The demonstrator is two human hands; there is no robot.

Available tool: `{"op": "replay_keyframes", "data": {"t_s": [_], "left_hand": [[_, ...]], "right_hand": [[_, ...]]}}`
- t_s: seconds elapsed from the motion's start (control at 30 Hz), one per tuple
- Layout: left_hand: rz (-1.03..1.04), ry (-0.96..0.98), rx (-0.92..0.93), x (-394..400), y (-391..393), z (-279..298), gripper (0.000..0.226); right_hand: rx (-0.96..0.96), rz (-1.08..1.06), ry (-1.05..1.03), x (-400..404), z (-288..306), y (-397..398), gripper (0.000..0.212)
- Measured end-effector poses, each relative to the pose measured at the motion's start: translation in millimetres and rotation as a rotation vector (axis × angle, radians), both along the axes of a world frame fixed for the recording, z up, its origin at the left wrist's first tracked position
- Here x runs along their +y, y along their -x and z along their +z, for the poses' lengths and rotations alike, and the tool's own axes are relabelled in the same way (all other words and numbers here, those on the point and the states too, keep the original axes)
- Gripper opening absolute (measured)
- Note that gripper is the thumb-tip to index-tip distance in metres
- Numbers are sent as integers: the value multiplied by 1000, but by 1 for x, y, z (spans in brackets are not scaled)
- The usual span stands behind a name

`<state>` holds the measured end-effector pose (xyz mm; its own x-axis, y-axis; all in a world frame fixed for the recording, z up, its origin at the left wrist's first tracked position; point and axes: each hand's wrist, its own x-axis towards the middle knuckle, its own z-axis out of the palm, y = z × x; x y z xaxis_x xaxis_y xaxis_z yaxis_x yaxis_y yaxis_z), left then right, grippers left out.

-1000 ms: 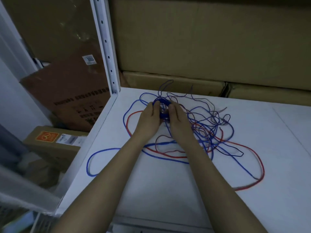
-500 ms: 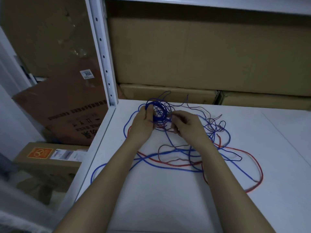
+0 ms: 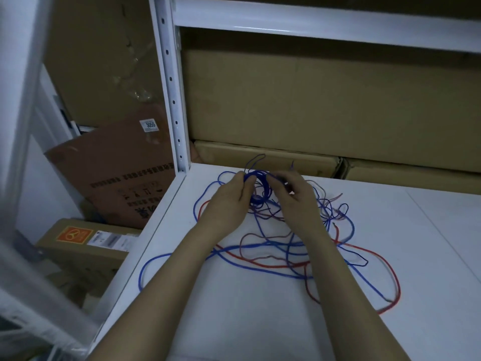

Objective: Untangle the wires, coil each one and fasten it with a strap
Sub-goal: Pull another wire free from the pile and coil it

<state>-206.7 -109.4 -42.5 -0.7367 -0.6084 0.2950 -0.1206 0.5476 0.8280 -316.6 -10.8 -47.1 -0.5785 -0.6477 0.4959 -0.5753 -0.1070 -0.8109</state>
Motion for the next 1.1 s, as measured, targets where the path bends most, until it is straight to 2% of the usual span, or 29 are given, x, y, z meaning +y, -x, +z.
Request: {"op": "replay_keyframes", "data": {"t_s": [0.1, 0.23, 0.3, 0.4, 0.47, 0.57, 0.63, 0.7, 0.77, 0.87, 0.93, 1.03, 1.1], "left_hand": [[4, -34, -31, 2, -4, 8, 33], [40, -130, 74, 8, -6, 20, 32], [66, -183, 106, 15, -2, 25, 33], [108, 39, 43, 28, 3, 27, 35], [136, 138, 18, 36, 7, 26, 35], [147, 172, -10, 42, 13, 24, 35], [152, 161, -22, 44, 15, 23, 34], [161, 145, -29, 45, 15, 22, 31], [165, 140, -52, 44, 15, 21, 26], [143, 149, -102, 44, 15, 20, 18], [121, 101, -95, 47, 16, 18, 20], [66, -195, 14, 54, 19, 18, 26], [49, -364, 115, 59, 21, 18, 25]], "right_hand": [[-78, 163, -70, 21, 11, 19, 14], [179, 105, -361, 36, 11, 39, 13], [144, 84, -310, 37, 8, 37, 11], [-156, 117, -63, 40, 11, 26, 22], [-293, 181, 10, 43, 17, 22, 28], [-263, 198, -35, 45, 24, 21, 10], [-249, 176, -42, 47, 24, 26, 5], [-171, 139, -106, 51, 23, 34, 7], [-5, 82, -228, 55, 24, 44, 8], [378, -36, -376, 60, 24, 57, 5], [619, -160, -366, 59, 23, 58, 8], [630, -213, -197, 55, 21, 53, 9], [448, -184, -93, 51, 16, 45, 6]]}}
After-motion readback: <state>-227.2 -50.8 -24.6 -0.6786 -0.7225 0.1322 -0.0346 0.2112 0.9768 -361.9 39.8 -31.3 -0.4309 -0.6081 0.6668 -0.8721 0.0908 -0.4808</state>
